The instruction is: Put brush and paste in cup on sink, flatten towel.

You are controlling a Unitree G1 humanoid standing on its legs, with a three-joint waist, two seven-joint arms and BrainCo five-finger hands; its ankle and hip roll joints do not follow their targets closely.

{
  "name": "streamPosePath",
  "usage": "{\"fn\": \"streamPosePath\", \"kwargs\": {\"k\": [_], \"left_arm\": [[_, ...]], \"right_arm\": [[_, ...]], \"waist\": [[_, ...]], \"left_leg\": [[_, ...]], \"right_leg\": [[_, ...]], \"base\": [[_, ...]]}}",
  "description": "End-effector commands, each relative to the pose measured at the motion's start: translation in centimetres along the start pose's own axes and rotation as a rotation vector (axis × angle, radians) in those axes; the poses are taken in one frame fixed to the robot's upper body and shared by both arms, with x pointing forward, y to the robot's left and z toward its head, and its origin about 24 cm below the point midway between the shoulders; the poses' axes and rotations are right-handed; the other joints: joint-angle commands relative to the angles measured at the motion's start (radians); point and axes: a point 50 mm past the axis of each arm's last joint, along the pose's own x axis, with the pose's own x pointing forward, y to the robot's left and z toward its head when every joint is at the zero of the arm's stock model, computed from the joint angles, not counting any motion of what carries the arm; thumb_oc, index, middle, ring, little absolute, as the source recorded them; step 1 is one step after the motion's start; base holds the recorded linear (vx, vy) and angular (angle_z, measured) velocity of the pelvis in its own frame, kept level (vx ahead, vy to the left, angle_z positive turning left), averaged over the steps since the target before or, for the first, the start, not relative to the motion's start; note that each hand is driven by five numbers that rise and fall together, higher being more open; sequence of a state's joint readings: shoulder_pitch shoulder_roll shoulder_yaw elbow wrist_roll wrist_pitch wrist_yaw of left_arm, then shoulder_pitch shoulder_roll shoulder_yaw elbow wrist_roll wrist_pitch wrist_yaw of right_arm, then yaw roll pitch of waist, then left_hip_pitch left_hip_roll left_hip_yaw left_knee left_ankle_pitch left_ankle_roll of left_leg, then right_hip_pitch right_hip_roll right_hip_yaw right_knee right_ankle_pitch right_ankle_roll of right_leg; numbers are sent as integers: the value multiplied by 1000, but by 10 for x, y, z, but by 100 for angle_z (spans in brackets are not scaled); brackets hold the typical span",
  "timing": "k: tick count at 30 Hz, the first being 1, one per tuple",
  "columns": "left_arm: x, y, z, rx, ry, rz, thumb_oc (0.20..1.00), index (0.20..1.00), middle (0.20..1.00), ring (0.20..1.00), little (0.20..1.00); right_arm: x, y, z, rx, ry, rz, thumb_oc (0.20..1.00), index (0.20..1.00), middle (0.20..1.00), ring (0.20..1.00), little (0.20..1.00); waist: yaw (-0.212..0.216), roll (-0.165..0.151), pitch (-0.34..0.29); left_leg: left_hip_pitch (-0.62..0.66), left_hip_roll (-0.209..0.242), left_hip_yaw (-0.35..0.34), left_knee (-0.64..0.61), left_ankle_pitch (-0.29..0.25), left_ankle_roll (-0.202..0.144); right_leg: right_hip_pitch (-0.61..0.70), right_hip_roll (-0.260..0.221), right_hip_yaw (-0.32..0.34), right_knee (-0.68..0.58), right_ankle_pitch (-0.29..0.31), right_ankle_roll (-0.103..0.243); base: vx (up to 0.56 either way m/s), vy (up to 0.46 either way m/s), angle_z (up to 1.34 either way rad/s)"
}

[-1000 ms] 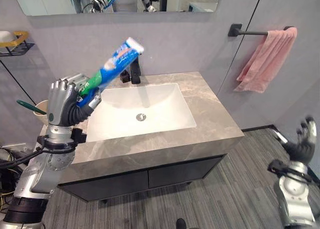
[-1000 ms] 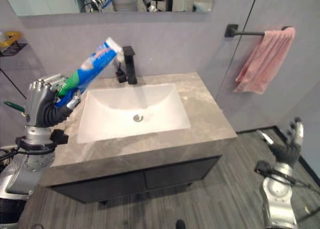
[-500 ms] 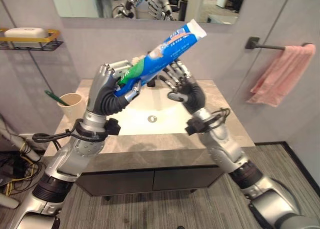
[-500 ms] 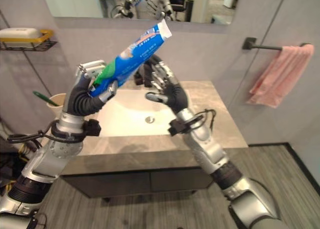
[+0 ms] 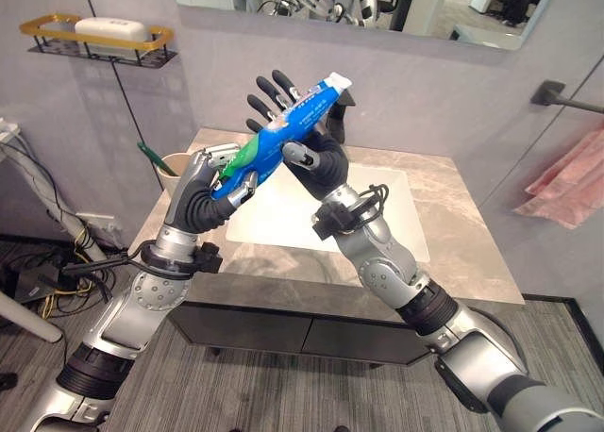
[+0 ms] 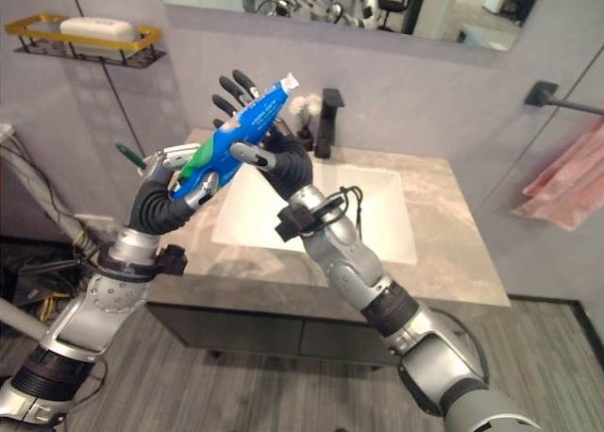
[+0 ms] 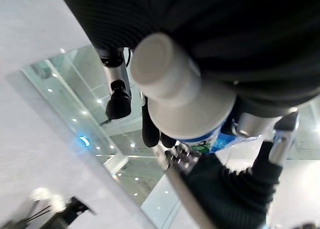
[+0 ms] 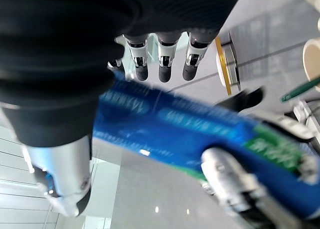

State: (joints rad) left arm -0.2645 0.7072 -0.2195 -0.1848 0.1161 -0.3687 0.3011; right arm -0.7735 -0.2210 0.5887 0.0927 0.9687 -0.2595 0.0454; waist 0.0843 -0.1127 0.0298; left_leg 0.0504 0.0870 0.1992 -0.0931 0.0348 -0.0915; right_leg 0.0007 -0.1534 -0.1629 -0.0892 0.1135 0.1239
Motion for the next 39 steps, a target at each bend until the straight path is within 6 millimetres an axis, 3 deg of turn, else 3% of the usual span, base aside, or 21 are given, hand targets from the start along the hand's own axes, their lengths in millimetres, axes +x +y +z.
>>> {"fn": "streamPosePath", "kwargs": {"k": [1,10,11,12,13,14,19,21,23,25,27,29,33,37,39], "left_arm": [[12,14,14,-1,-109,15,200,200,200,200,200],[5,19,13,53,-91,14,200,200,200,200,200],[4,18,12,49,-82,21,325,325,325,325,325],[2,17,9,49,-63,31,501,501,501,501,501],[2,17,9,50,-63,31,708,708,708,708,708],[-1,16,6,55,-41,38,1000,1000,1000,1000,1000],[-9,14,0,79,-1,36,1000,1000,1000,1000,1000],[-11,16,-4,145,-4,25,1000,1000,1000,1000,1000],[-16,16,-8,169,11,7,1000,1000,1000,1000,1000],[-32,17,-20,196,92,-53,1000,1000,1000,1000,1000],[-47,15,-36,236,184,-128,1000,1000,1000,1000,1000],[-59,17,-40,237,228,-151,1000,1000,1000,1000,1000],[-89,22,-53,220,366,-154,1000,1000,1000,1000,1000],[-114,22,-71,208,518,-153,1000,1000,1000,1000,1000],[-129,21,-77,223,581,-204,1000,1000,1000,1000,1000]], "right_arm": [[29,16,30,47,-167,56,200,200,200,200,200],[30,18,33,65,-223,-4,200,200,200,200,200],[29,16,35,55,-238,-28,200,200,200,200,200],[29,12,38,32,-257,-61,200,200,200,200,200],[29,12,38,31,-257,-63,200,200,200,200,200],[27,8,41,-16,-274,-112,200,200,200,200,200],[26,-6,53,-104,-342,-242,200,200,200,200,200],[24,-15,71,-196,-434,-351,200,200,200,200,200],[25,-15,75,-204,-463,-377,200,200,200,200,200],[25,-15,90,-275,-520,-395,200,200,200,200,200],[22,-22,99,-352,-538,-412,200,200,200,200,200],[23,-27,109,-382,-559,-439,200,200,200,200,200],[26,-34,126,-435,-606,-484,200,200,200,200,200],[30,-31,140,-497,-630,-465,200,200,200,200,200],[29,-32,147,-534,-637,-460,200,200,200,200,200]], "waist": [[23,-32,-1],[56,-40,17],[60,-39,20],[63,-39,24],[63,-39,24],[65,-38,27],[88,-36,32],[117,-29,48],[124,-24,53],[139,0,67],[125,23,71],[136,36,66],[140,52,96],[134,65,131],[129,60,139]], "left_leg": [[10,-90,-50,8,-75,74],[3,-109,-77,9,-81,91],[2,-112,-81,9,-81,93],[1,-114,-89,10,-82,95],[1,-114,-89,11,-82,95],[1,-116,-95,12,-83,98],[-7,-132,-126,23,-87,108],[-26,-144,-171,49,-95,119],[-27,-148,-185,57,-98,125],[-25,-151,-237,69,-99,140],[-27,-156,-290,81,-99,149],[-30,-164,-300,75,-95,145],[-13,-166,-324,60,-93,136],[-14,-178,-372,98,-108,125],[-19,-192,-395,117,-119,123]], "right_leg": [[24,-123,-3,64,24,117],[17,-147,-28,117,42,119],[16,-150,-28,126,44,120],[14,-152,-27,133,48,119],[15,-152,-28,134,48,119],[14,-155,-25,141,52,119],[26,-167,-45,154,61,119],[17,-181,-63,222,66,113],[8,-184,-58,259,64,107],[-23,-163,-18,350,55,92],[-60,-66,86,360,-33,63],[-83,-63,73,326,-47,59],[-167,-87,24,216,13,72],[-221,-97,83,150,99,99],[-209,-97,97,141,99,104]], "base": [[9,63,4],[12,51,11],[11,51,2],[5,32,2],[6,33,6],[11,39,14],[17,59,22],[-6,87,39],[17,83,50],[29,98,48],[39,67,68],[42,46,81],[55,-44,47],[60,-50,33],[38,-81,76]]}}
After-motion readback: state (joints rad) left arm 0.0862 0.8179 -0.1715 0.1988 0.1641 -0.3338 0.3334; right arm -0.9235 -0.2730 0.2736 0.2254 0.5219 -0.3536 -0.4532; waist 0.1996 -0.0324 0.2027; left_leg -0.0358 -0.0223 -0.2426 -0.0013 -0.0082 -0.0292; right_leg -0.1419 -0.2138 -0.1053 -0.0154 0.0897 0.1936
